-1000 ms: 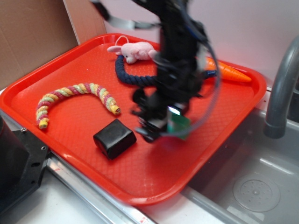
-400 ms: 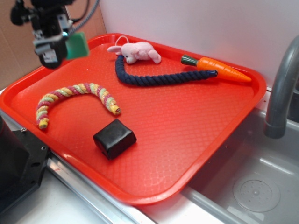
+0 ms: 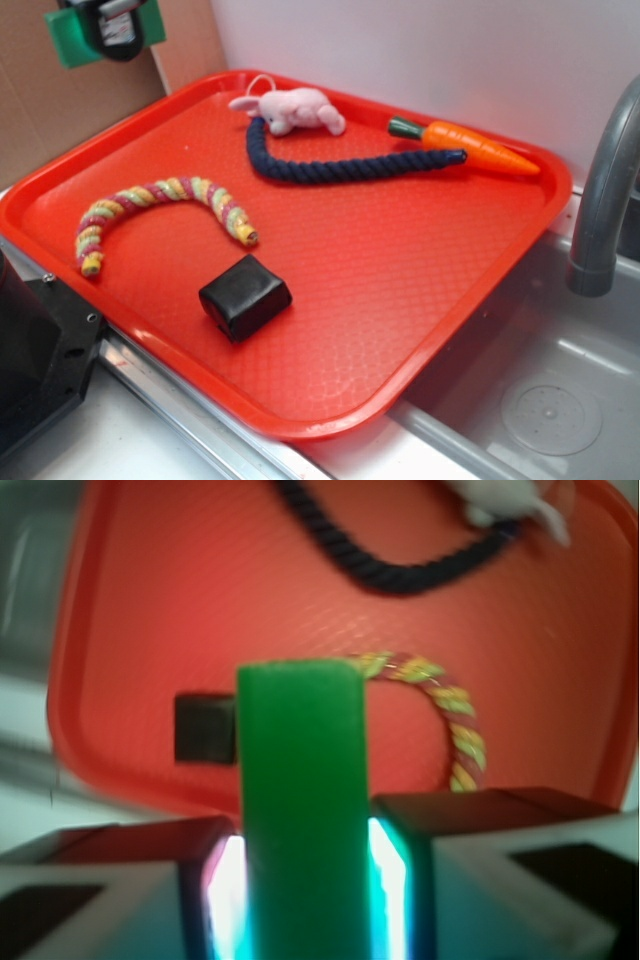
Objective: Grab the green block.
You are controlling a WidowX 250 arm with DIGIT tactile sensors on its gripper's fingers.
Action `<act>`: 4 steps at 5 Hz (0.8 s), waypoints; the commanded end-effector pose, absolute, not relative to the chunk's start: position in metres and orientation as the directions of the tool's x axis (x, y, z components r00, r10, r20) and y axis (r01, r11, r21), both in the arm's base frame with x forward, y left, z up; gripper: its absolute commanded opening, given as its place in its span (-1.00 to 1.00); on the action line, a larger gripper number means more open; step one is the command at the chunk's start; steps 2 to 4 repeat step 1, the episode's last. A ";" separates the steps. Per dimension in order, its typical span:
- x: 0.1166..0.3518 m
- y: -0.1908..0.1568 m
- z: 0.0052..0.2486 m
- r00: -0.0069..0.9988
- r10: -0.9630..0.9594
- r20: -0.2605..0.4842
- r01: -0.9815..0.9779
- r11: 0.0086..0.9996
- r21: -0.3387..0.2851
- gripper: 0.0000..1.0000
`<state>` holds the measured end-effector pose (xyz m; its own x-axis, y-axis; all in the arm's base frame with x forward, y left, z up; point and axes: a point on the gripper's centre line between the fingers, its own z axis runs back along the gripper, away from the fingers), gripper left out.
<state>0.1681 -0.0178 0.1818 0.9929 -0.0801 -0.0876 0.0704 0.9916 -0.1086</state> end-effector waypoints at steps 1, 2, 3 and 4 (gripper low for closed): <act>0.184 -0.069 0.193 0.998 -0.023 -0.062 0.019 0.998 -0.061 -1.00; 0.184 -0.069 0.193 0.998 -0.023 -0.062 0.019 0.998 -0.061 -1.00; 0.184 -0.069 0.193 0.998 -0.023 -0.062 0.019 0.998 -0.061 -1.00; 0.184 -0.069 0.193 0.998 -0.023 -0.062 0.019 0.998 -0.061 -1.00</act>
